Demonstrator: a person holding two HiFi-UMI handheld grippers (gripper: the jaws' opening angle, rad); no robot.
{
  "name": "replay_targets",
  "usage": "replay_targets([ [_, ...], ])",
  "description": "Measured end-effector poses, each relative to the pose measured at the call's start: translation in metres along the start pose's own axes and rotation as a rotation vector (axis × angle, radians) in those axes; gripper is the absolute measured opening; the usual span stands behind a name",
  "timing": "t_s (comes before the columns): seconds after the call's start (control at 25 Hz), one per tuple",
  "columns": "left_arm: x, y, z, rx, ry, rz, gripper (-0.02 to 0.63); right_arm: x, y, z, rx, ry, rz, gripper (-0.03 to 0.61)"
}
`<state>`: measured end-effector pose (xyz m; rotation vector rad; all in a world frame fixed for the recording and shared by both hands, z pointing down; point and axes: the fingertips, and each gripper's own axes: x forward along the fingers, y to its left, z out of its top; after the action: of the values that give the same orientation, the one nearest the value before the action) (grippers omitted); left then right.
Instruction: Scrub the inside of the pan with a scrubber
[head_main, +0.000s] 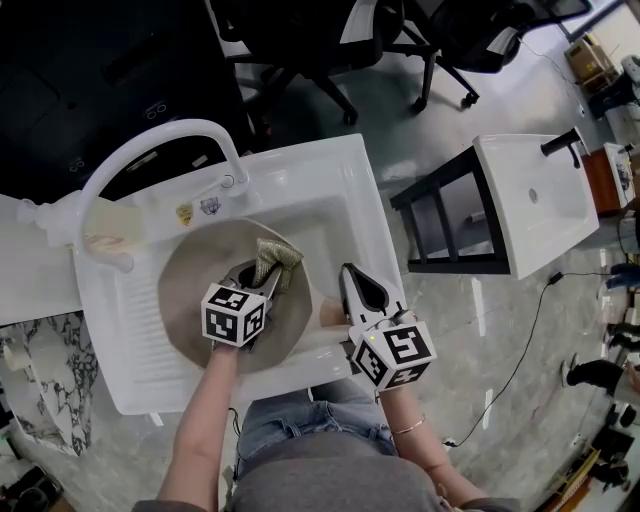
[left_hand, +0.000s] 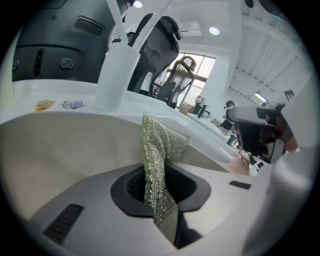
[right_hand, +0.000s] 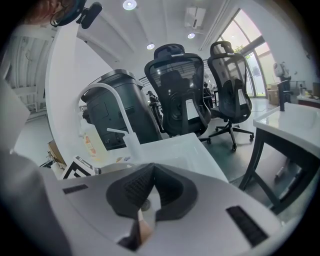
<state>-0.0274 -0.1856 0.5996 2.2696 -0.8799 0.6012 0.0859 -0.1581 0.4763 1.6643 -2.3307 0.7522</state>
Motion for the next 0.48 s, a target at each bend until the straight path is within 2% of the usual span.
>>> replay_targets([
  [0.16, 0.002, 0.013, 0.007, 0.019, -0.015, 0.062, 0.064, -0.001, -0.004, 0.001, 0.0, 0.003, -0.012, 0.011],
  [0.28, 0.0, 0.032, 0.01, 0.035, -0.023, 0.162, 0.064, -0.001, -0.005, 0.001, -0.004, 0.002, -0.014, 0.011],
  [0.48, -0.012, 0.065, 0.014, -0.031, -0.055, 0.283, 0.064, 0.0, 0.001, 0.001, -0.012, 0.005, -0.007, 0.011],
])
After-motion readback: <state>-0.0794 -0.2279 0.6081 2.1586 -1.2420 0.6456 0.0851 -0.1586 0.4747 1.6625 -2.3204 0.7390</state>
